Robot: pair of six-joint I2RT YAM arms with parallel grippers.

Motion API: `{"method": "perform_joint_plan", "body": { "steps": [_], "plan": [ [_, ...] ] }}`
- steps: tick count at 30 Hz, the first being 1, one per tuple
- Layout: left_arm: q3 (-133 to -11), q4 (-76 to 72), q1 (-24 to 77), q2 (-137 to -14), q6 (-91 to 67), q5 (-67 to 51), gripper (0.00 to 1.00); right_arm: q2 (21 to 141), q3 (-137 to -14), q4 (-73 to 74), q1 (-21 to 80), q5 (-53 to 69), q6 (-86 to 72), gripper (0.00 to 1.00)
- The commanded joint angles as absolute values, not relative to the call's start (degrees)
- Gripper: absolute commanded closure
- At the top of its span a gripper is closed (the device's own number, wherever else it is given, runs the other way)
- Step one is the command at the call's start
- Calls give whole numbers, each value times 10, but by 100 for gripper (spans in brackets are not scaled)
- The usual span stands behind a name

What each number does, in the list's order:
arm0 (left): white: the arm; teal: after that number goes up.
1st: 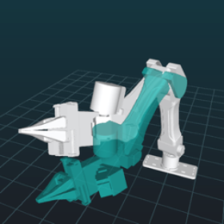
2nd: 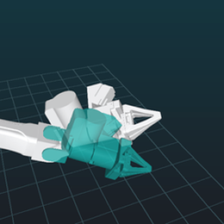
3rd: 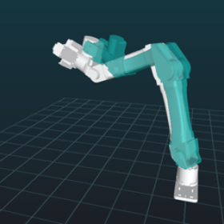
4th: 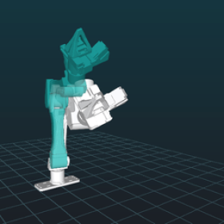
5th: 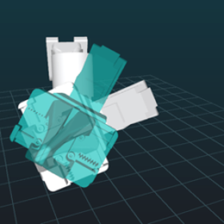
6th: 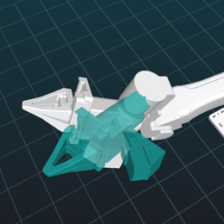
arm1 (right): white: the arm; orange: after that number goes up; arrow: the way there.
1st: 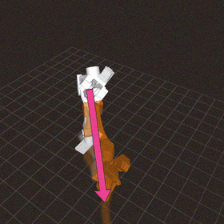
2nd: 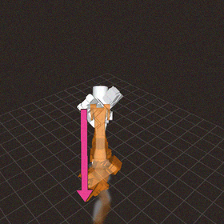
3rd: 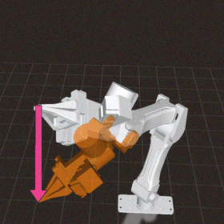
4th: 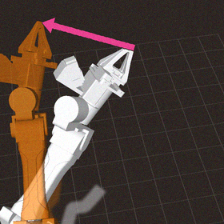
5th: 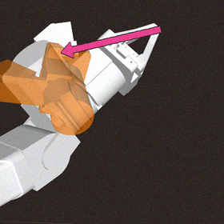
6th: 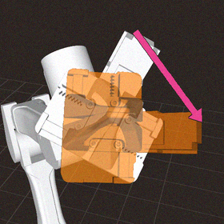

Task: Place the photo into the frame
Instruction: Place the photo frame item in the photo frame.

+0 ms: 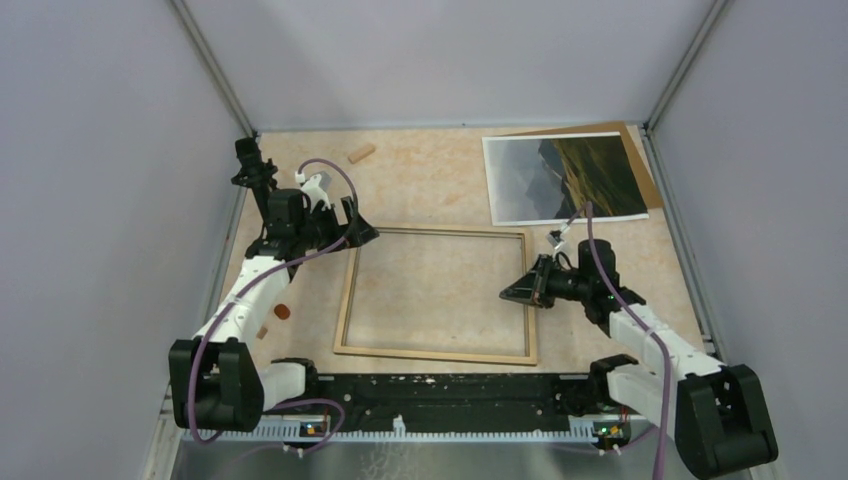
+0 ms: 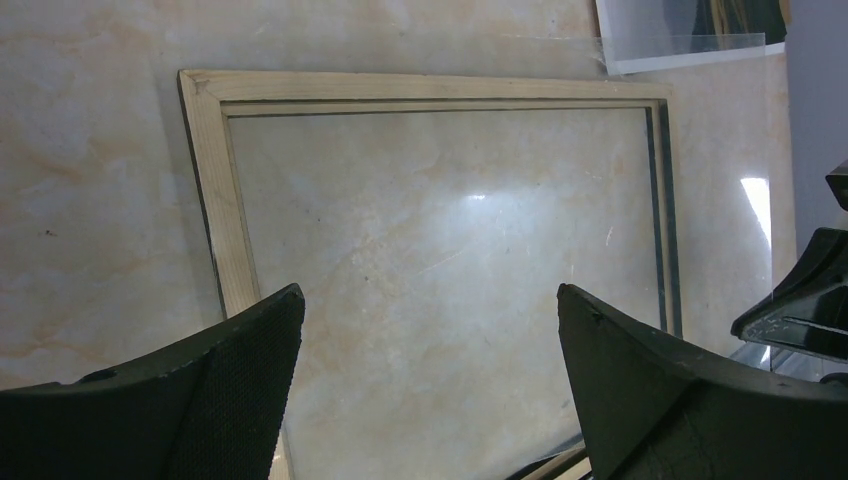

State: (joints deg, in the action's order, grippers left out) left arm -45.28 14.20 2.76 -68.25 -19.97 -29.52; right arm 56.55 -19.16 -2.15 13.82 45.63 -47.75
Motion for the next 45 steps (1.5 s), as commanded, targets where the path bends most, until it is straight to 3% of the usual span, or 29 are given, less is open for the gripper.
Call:
{"method": "perform_joint_plan", "body": {
  "steps": [1,7,25,45],
  "plan": [
    [-455,127,25,-671,-194,-298,1,533,-201,7,144,498,-461,100],
    [-454,127,25,-671,-195,-299,2,488,-211,65,143,511,-457,100],
    [-451,124,25,-671,-196,-302,2,504,-242,163,124,559,-385,100],
    [-451,122,25,-677,-198,-307,2,509,-241,181,91,550,-362,100]
  ]
}}
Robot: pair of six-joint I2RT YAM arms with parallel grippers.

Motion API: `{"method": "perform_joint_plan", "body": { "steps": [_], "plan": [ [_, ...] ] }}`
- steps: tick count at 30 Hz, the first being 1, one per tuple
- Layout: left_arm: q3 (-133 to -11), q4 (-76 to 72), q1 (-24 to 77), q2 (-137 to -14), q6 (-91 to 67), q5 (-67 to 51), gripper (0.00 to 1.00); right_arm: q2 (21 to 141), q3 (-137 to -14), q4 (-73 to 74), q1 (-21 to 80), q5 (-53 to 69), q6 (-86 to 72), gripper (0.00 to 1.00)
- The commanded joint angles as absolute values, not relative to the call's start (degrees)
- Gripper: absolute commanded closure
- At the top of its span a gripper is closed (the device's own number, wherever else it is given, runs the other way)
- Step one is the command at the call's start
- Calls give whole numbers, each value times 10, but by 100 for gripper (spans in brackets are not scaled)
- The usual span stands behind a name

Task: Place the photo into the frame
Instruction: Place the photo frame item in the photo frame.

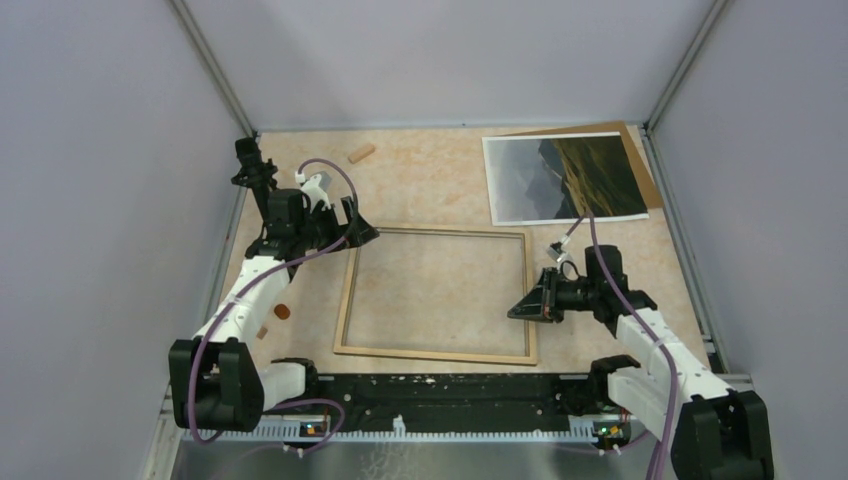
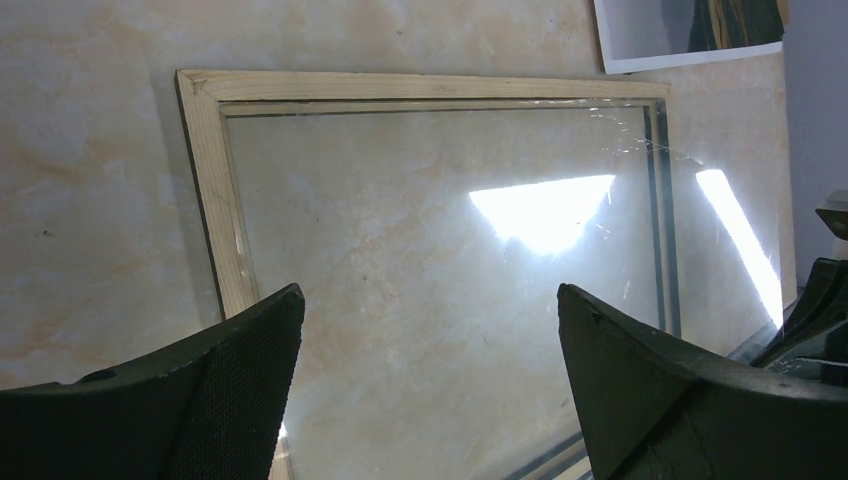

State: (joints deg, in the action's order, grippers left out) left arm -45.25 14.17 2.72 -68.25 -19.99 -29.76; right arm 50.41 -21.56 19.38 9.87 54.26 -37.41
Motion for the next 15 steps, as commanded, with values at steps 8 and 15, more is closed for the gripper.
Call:
{"method": "perform_joint_plan", "body": {
  "steps": [8,15],
  "plan": [
    [-450,122,25,-677,-197,-307,2,527,-245,188,83,556,-344,100],
    [-450,123,25,-675,-196,-306,2,541,-252,199,64,565,-323,100]
  ]
}}
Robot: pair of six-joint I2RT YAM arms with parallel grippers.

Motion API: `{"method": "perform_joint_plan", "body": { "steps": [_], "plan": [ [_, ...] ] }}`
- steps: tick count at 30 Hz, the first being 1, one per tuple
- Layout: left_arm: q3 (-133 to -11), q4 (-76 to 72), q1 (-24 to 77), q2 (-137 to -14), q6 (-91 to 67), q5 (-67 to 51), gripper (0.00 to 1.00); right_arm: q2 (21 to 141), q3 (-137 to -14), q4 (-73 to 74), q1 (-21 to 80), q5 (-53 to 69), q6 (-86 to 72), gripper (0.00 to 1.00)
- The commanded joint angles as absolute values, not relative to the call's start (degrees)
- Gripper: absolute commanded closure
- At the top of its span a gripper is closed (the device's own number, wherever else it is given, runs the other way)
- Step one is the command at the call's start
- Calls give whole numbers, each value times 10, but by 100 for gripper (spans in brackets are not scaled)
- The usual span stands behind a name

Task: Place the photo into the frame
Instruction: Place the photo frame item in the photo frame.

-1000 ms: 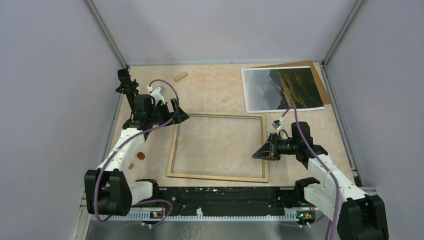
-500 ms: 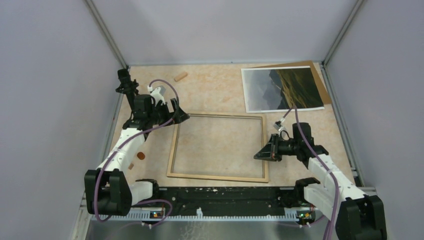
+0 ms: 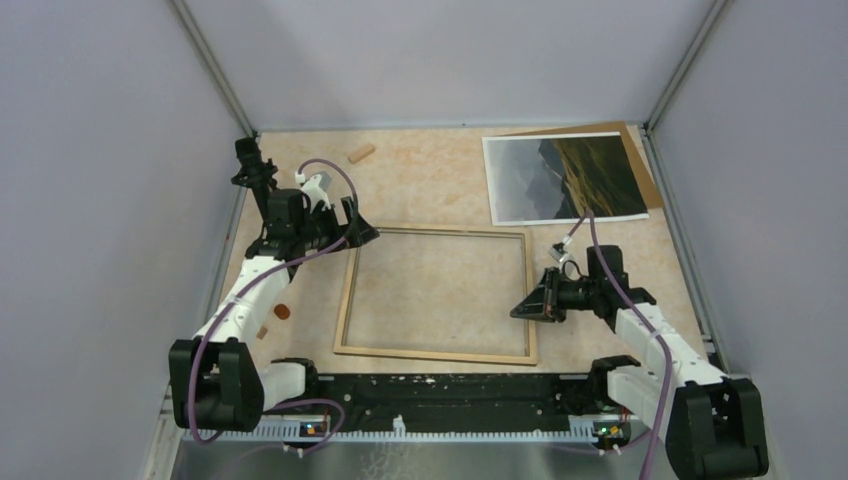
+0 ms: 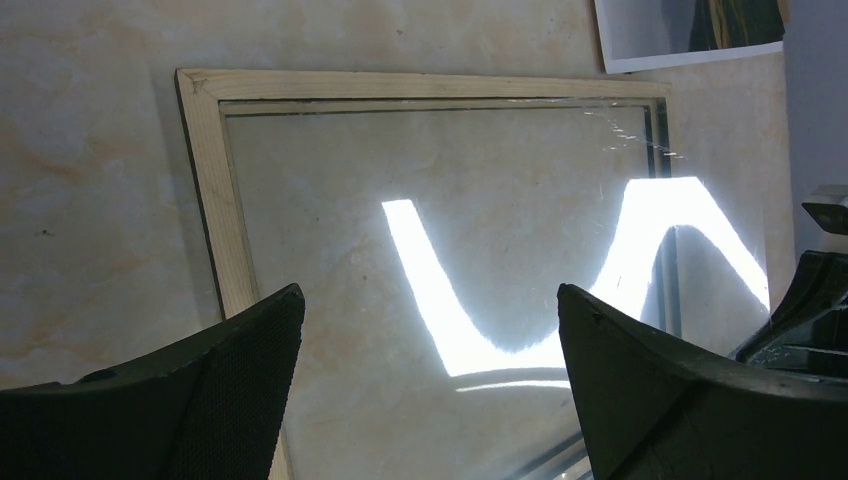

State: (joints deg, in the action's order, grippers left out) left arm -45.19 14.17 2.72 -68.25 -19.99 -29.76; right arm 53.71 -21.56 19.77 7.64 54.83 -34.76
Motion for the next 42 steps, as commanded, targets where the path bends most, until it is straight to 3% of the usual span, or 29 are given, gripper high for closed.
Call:
{"method": "perform_joint_plan", "body": {
  "steps": [1,29,42],
  "plan": [
    [-450,123,25,-675,-196,-306,2,542,-252,201,61,566,-322,100],
    [-447,120,25,-678,-199,-311,2,597,-239,131,59,588,-322,100],
    [-446,118,25,-675,-200,-320,2,616,-293,259,76,449,-277,49]
  ]
}}
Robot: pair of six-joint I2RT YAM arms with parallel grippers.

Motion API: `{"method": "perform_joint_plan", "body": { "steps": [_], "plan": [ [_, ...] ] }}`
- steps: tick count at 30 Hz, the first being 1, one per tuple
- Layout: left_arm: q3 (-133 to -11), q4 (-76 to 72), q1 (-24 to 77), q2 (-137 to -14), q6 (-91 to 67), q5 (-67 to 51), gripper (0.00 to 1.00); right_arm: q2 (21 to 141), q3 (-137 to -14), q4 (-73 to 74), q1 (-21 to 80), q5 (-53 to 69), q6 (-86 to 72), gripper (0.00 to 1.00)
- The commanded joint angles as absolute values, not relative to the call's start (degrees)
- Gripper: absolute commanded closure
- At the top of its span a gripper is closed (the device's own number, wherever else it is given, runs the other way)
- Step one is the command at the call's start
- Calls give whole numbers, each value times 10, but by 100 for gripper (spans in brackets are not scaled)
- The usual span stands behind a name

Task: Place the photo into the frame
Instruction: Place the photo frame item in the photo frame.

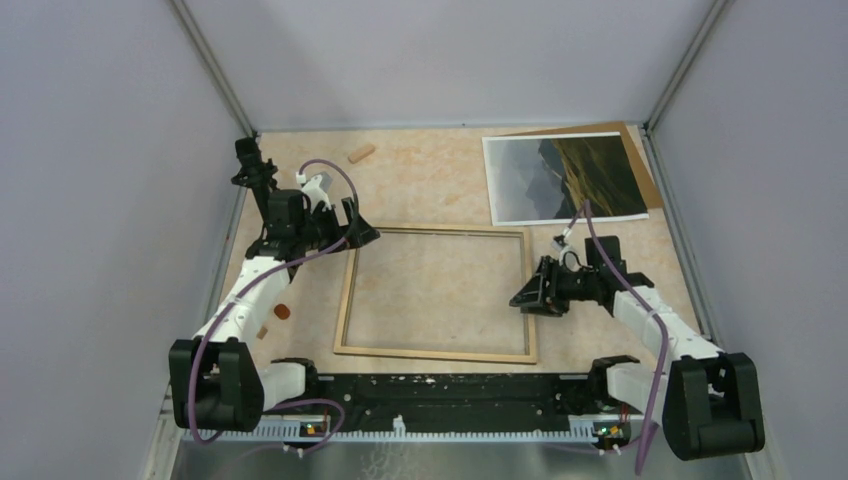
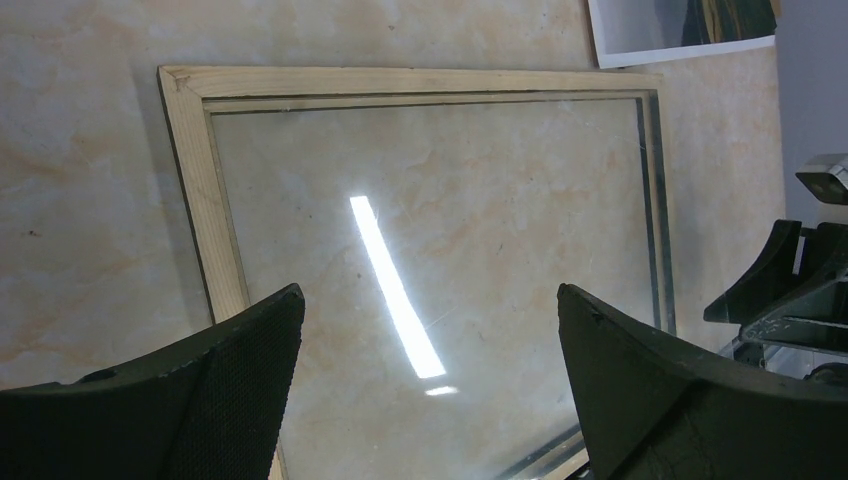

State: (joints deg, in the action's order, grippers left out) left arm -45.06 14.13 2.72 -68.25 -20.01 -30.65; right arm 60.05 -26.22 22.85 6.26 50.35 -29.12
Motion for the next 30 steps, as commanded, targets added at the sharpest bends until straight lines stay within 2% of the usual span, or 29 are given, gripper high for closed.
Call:
{"method": "perform_joint_plan", "body": {
  "steps": [1,2,5,7,9,16,24,26,30],
  "plan": [
    [-446,118,25,-675,-200,-321,2,620,-299,266,88,429,-279,46],
    [-446,118,25,-674,-201,-321,2,624,-307,277,101,407,-280,42],
    [-446,116,25,-673,-202,-325,2,627,-335,306,144,322,-294,20],
    [-444,115,25,-672,-203,-328,2,627,-353,329,164,275,-308,15],
    [-443,114,25,-670,-204,-330,2,628,-369,353,178,227,-316,2],
    [-442,113,25,-666,-205,-338,2,628,-426,426,204,86,-318,1],
    [-437,105,25,-669,-212,-362,2,642,-456,345,196,11,-334,1],
    [-434,101,25,-668,-213,-371,2,669,-465,300,161,41,-326,2],
    [-427,95,26,-660,-214,-378,2,733,-471,188,22,163,-335,6]
  ]
}}
